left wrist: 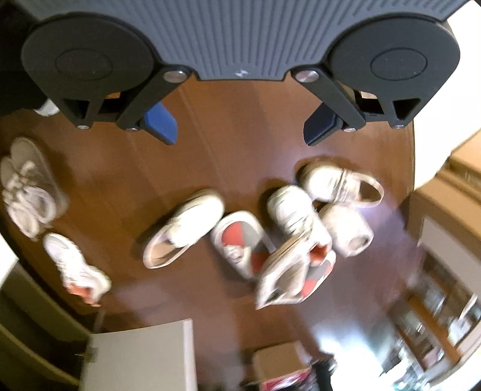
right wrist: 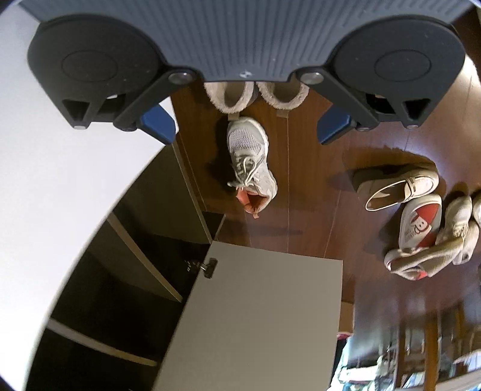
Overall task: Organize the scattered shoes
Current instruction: 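Lift the right gripper away and move the left gripper to the heap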
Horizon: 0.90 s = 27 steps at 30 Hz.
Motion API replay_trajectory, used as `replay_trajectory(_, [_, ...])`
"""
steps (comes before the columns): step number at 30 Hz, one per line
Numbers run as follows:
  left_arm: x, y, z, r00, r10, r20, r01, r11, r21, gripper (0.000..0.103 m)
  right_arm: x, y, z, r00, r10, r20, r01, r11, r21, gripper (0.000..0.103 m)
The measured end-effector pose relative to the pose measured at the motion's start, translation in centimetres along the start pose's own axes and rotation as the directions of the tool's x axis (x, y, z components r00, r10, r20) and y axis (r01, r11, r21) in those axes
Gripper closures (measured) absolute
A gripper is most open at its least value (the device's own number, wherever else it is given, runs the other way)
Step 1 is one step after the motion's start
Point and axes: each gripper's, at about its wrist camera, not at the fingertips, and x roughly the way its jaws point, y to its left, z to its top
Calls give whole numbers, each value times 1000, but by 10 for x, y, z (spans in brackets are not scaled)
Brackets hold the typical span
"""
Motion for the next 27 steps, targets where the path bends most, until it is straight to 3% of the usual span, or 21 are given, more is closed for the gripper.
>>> replay_trajectory(4, [42, 51, 9, 997, 35, -62, -44, 988, -149, 10, -13, 4, 53, 998, 4, 57, -6, 999, 40, 1])
replay_trajectory(7, [103, 111, 33, 989, 18, -144, -69, 932, -357, 10, -26, 12, 88, 993, 81, 90, -94, 983, 155, 1])
replay_trajectory(8, [121, 128, 41, 987, 11, -162, -79, 905, -418, 10, -29, 17, 97, 987, 127, 100, -144, 970, 194, 1])
replay_trajectory(12, [195, 178, 82, 980, -23, -198, -109, 768, -631, 11, -21, 50, 102, 923, 363, 126, -384, 885, 263, 1])
replay_trajectory(13, [213, 186, 93, 979, -35, -198, -110, 733, -671, 11, -16, 55, 100, 920, 379, 101, -392, 882, 260, 1])
replay_trajectory(14, [230, 192, 104, 979, -48, -198, -109, 700, -706, 12, -1, 69, 96, 913, 407, 25, -400, 882, 251, 1])
replay_trajectory(15, [240, 195, 111, 979, -59, -197, -106, 676, -729, 14, 15, 80, 92, 914, 402, -51, -380, 894, 237, 1])
replay_trajectory(17, [271, 208, 130, 978, -104, -182, -85, 596, -798, 16, 36, 93, 88, 910, 390, -140, -361, 912, 193, 1])
replay_trajectory(19, [294, 219, 142, 978, -122, -169, -82, 518, -851, 17, 55, 97, 84, 913, 361, -192, -331, 928, 171, 1])
replay_trajectory(23, [334, 227, 152, 973, -170, -155, -73, 410, -909, 17, 81, 90, 78, 904, 355, -240, -306, 927, 217, 1])
replay_trajectory(25, [354, 227, 153, 965, -192, -177, -94, 378, -921, 17, 95, 84, 76, 894, 355, -272, -293, 925, 244, 1])
replay_trajectory(27, [370, 225, 153, 957, -203, -207, -122, 365, -923, 44, 102, 83, 71, 887, 354, -297, -289, 926, 241, 1])
